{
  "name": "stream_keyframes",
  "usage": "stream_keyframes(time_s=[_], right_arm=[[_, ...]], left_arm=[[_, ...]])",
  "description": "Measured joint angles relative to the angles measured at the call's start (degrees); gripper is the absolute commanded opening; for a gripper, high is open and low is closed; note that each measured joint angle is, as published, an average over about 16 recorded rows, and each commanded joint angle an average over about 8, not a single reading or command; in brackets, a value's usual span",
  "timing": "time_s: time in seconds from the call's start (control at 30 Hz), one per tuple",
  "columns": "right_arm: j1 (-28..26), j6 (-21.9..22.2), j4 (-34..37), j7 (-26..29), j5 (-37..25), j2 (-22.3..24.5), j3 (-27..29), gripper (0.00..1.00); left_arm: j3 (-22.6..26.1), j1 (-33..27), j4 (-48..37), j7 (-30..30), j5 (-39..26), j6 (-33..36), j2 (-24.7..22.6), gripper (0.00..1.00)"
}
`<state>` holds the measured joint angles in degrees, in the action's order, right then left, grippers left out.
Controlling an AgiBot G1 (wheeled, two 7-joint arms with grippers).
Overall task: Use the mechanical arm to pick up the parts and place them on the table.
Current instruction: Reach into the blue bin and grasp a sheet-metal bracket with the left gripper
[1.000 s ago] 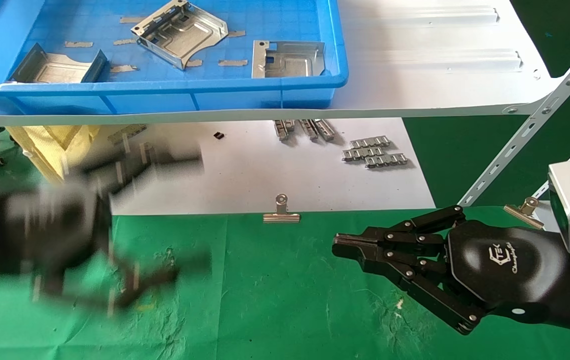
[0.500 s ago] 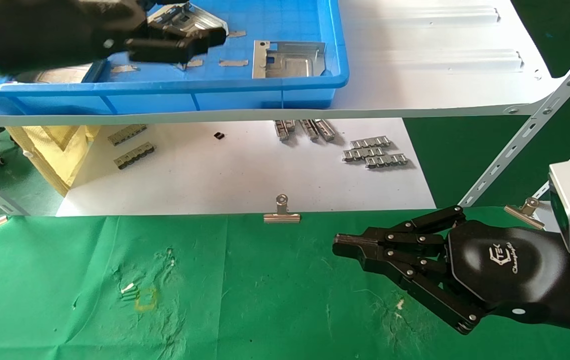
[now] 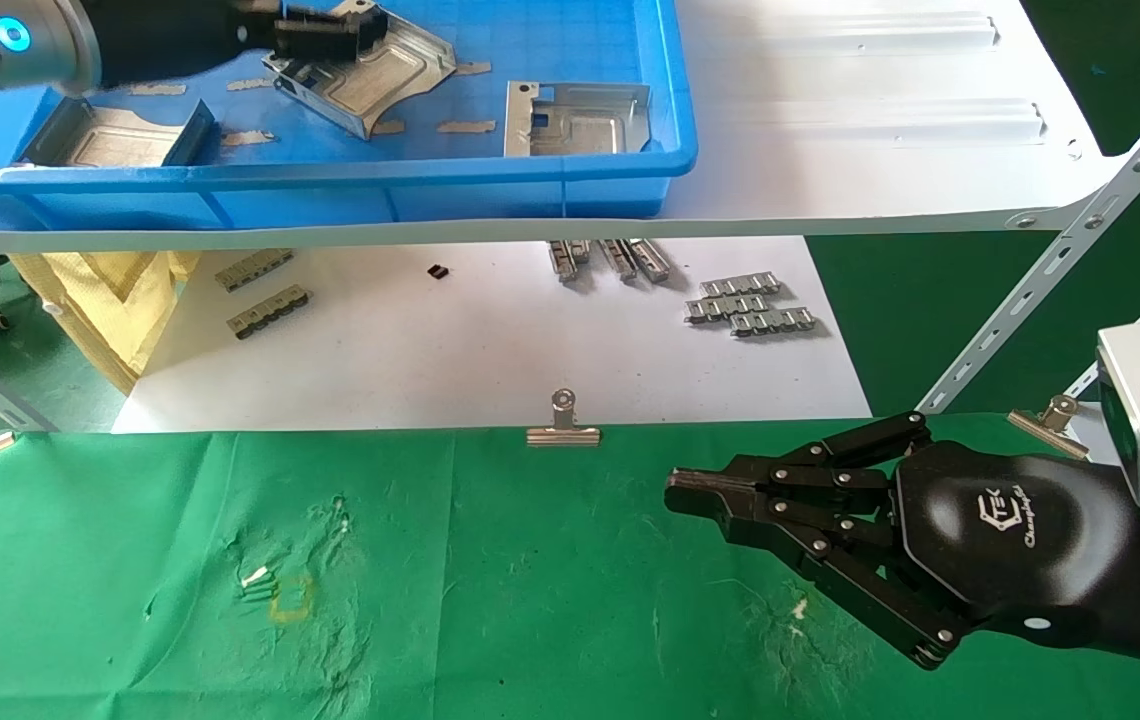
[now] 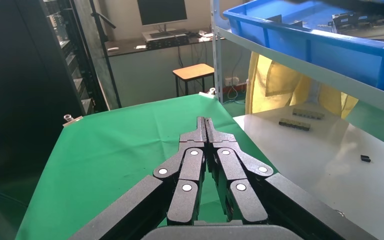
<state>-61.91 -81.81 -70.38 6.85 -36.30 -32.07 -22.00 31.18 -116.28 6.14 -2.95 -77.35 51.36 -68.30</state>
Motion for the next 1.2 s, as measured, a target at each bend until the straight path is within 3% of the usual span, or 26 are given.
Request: stream_keyframes(time_s=[0.47, 0.53, 0.7, 0.8, 1.2], right_arm=[[0.00, 0.00, 0.00, 0.00, 0.00, 0.00, 0.00, 0.03], [0.00, 0.00, 0.00, 0.00, 0.00, 0.00, 0.00, 0.15], [0.00, 0.00, 0.00, 0.00, 0.00, 0.00, 0.00, 0.77], [0.00, 0.00, 0.00, 0.00, 0.00, 0.00, 0.00, 1.00], [0.00, 0.00, 0.00, 0.00, 0.00, 0.00, 0.00, 1.00]], left_arm=[[1.50, -2.46, -4.93, -1.01, -2.22, 0.68, -1.03, 0.00], [1.58, -2.66, -5.12, -1.05, -2.32, 1.19, -0.88, 0.00], [1.77, -3.03, -5.45, -1.05, -2.59, 2.60, -0.39, 0.00], [1.89, -3.17, -5.50, -0.89, -2.76, 3.63, -0.04, 0.00], [1.86, -3.29, -5.50, 0.22, -2.71, 7.12, 1.15, 0.00]])
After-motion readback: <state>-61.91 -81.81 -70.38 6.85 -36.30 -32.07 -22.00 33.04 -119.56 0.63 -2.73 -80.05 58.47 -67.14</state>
